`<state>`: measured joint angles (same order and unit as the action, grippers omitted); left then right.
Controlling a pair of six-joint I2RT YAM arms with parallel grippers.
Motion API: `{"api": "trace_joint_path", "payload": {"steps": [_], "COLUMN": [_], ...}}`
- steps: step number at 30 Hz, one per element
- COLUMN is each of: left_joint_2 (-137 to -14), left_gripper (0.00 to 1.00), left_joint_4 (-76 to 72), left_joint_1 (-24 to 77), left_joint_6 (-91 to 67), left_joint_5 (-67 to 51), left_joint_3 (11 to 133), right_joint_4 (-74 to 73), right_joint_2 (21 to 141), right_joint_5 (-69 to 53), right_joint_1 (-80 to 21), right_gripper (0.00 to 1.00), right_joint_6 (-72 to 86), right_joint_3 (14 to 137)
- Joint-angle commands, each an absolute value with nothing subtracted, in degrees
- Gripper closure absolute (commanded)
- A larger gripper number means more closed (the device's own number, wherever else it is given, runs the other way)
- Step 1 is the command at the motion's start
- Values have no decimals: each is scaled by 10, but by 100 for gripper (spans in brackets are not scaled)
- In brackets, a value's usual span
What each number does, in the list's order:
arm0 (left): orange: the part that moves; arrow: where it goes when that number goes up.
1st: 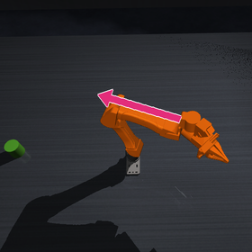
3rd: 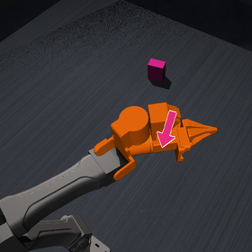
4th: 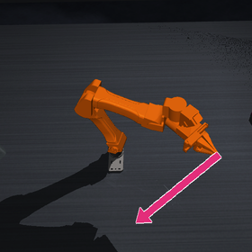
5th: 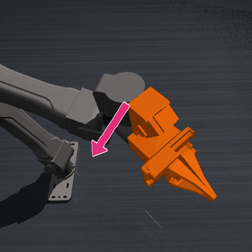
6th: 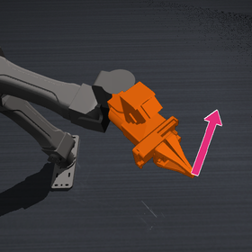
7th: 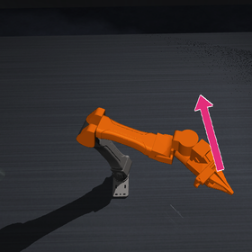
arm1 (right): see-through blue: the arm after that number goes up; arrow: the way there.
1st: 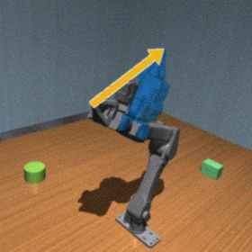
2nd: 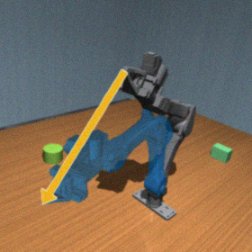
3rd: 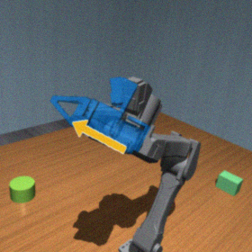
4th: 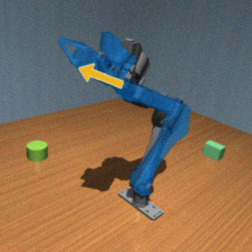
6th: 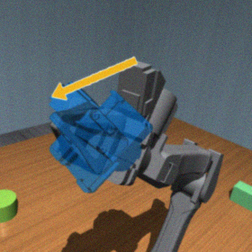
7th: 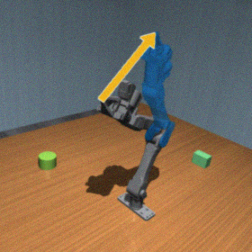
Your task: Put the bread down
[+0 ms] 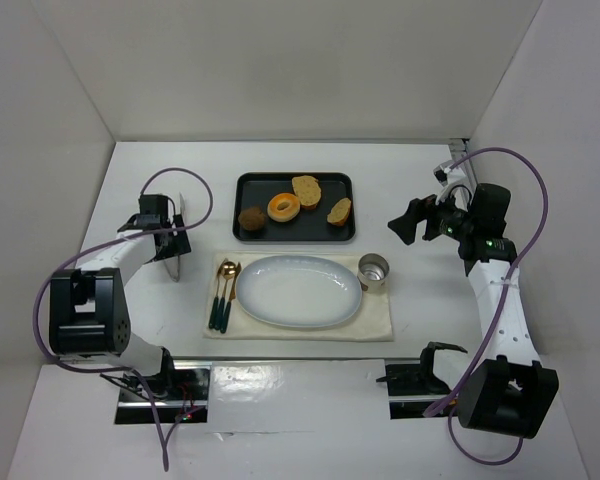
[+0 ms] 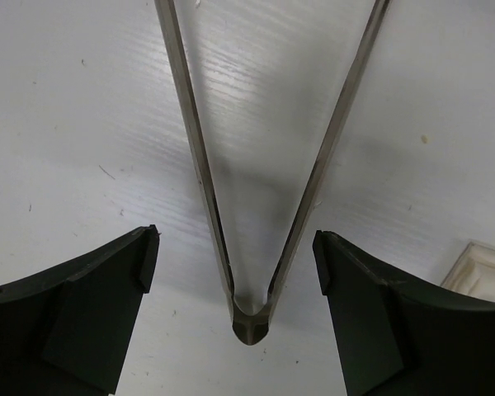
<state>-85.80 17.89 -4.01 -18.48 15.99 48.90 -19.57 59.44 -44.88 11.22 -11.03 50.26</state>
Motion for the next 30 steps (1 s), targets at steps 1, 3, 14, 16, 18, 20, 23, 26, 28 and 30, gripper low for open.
{"api": "trace_joint_path", "payload": {"steps": [1, 3, 14, 16, 18, 20, 23, 26, 28, 30], "left_joint_2": [-856, -856, -934, -947, -954, -966, -972, -984, -991, -991], "left_gripper": [6, 6, 6, 6, 6, 7, 15, 26, 32, 40], "left_joint_4": [149, 143, 138, 138, 132, 132, 137, 150, 156, 162], "left_joint_1": [-41, -41, -47, -47, -47, -47, -52, -57, -57, -57], "left_joint_6": [-171, -171, -159, -159, -159, -159, -159, -164, -164, -164], "left_joint_5": [143, 137, 132, 132, 132, 132, 120, 114, 109, 104], "left_joint_3": [511, 511, 555, 555, 560, 565, 565, 570, 576, 576], "right_joint_4": [-197, -197, -197, -197, -197, -197, -197, -197, -197, -197], "right_joint_2": [590, 590, 595, 595, 595, 595, 595, 595, 595, 595], "right_joint_5": [-456, -456, -451, -451, -451, -451, -451, -451, -451, -451], "right_joint_1": [109, 109, 109, 109, 109, 109, 109, 109, 109, 109], "right_gripper": [0, 0, 0, 0, 0, 0, 0, 0, 0, 0], "right_joint_6": [-118, -118, -118, -118, -118, -118, -118, -118, -118, -118], "right_joint_3": [525, 525, 525, 525, 525, 525, 525, 525, 525, 525]}}
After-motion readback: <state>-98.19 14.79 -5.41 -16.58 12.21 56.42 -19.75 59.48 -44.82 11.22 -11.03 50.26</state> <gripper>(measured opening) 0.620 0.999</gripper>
